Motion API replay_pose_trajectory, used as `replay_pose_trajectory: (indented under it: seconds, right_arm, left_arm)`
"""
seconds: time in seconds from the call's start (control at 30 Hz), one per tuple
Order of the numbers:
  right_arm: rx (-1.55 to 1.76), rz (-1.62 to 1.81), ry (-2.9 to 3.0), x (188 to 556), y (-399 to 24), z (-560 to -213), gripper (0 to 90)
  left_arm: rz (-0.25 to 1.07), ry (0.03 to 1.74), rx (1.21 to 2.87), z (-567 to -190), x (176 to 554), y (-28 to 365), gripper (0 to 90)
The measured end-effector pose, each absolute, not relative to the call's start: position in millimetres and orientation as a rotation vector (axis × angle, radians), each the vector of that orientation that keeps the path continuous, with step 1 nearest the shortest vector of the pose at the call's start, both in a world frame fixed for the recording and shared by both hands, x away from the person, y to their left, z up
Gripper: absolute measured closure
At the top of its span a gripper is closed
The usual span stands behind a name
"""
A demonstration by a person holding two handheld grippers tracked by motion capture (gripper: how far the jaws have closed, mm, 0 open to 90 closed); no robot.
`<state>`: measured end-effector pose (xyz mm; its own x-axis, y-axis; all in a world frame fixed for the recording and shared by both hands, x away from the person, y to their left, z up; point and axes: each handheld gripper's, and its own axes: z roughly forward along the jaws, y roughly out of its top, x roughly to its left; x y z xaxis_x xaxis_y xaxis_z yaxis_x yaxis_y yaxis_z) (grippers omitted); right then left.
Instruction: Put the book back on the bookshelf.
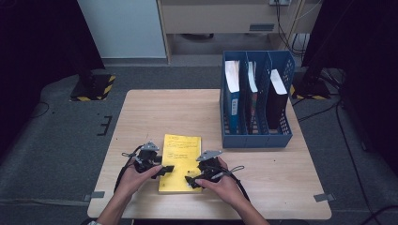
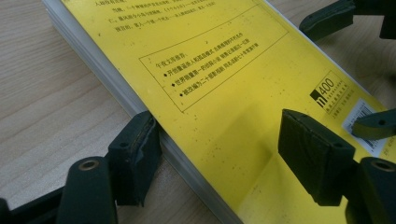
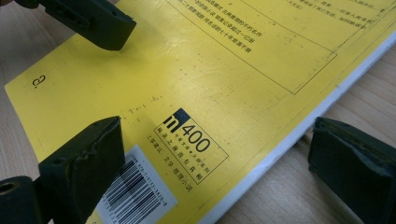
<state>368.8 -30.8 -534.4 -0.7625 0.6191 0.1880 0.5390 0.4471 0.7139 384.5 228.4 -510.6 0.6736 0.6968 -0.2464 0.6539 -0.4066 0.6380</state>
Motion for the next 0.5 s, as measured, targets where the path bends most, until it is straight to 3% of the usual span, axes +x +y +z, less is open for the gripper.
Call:
replay_pose_trajectory:
  seconds: [0.5]
  right_arm:
    - [1.042,1.227,2.586,369.2,-31.5,-534.5,4.0]
  left_arm:
    - [0.016,0.957,2.144,-498.2,375.9,228.2,37.8]
